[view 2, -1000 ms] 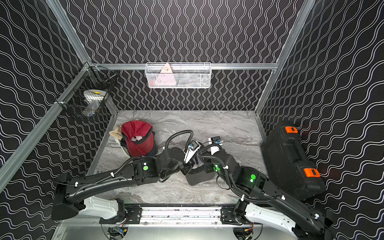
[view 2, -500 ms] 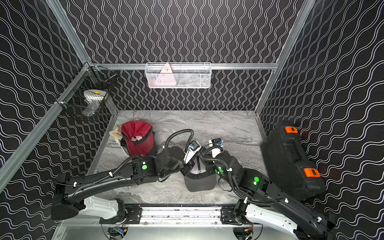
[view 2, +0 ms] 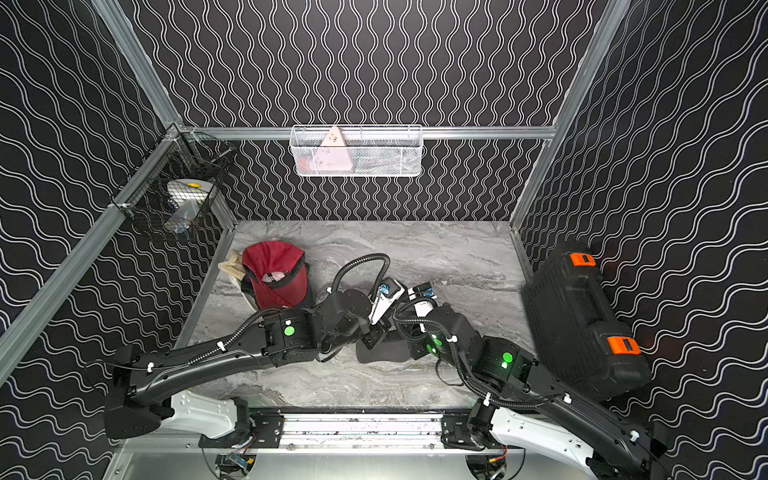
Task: Open the adjustable buckle of the baseball cap
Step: Pull the adjustable strap on the baseball cap.
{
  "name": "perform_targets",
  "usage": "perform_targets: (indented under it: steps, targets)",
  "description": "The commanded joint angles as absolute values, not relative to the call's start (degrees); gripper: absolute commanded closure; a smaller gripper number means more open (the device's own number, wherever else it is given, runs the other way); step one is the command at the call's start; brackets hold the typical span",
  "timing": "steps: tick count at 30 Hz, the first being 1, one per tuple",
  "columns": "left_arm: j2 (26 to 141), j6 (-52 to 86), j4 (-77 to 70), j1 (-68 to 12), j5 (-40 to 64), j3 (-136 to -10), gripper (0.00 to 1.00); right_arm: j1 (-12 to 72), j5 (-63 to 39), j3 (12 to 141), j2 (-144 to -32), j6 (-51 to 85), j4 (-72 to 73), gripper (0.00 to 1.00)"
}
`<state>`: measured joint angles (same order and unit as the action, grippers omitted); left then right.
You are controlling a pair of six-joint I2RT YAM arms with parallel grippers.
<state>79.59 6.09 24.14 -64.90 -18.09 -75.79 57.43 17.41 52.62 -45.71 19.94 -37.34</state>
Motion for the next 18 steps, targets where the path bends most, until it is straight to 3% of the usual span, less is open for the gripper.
perform_targets:
  steps: [1,18]
  targets:
    - [79.63,7.21,24.30,-64.82,-18.19,-76.62,1.00,57.48,16.60,52.47,-46.10,19.41,-35.36,0.73]
    - [79.04,8.52,26.06,-64.95,-13.39,-77.69,1.00,57.50,20.31,51.94,-45.09,18.63,-29.82,0.73]
